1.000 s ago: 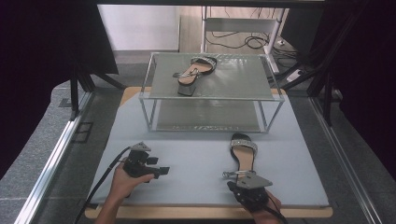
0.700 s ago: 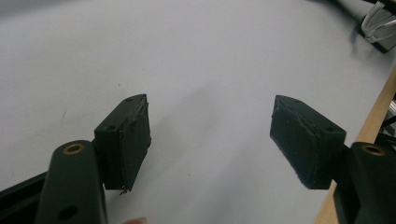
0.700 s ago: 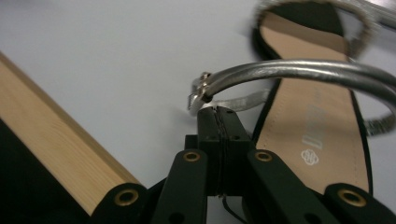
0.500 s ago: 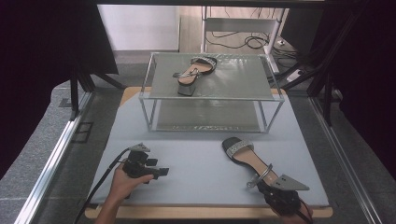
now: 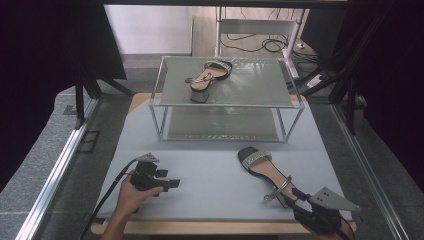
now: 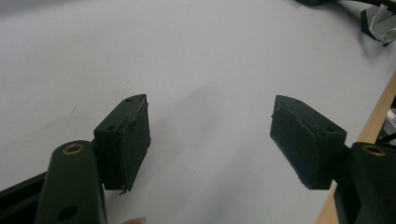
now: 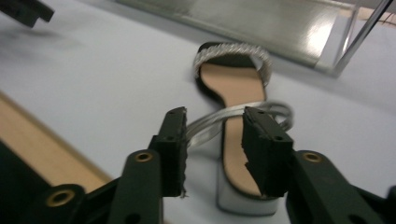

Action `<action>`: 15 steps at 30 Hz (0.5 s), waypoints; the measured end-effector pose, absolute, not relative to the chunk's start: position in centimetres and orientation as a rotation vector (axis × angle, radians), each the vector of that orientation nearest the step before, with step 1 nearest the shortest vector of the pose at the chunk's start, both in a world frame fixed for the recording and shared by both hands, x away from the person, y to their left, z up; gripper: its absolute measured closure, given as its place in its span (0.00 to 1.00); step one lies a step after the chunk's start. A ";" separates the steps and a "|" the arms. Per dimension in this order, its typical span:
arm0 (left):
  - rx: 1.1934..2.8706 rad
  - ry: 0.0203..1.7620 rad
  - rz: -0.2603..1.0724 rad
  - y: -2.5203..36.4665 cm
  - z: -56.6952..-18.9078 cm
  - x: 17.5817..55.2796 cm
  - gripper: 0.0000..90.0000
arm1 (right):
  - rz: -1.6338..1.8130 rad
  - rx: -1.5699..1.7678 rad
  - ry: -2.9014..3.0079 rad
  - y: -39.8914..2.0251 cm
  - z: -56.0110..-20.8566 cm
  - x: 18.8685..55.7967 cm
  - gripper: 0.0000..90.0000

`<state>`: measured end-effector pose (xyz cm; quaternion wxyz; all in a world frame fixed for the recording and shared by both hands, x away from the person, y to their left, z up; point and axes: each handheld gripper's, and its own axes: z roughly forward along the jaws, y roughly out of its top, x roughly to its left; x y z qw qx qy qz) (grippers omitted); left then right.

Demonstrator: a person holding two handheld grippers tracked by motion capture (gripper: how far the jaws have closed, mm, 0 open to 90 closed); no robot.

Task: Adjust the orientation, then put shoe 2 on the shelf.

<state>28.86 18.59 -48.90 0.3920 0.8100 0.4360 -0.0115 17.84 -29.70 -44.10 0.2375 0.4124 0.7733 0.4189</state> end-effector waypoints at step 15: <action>2.033 1.103 -0.031 18.9 -48.5 28.8 0.32 | 1.062 1.107 2.335 -27.0 -40.3 26.7 0.43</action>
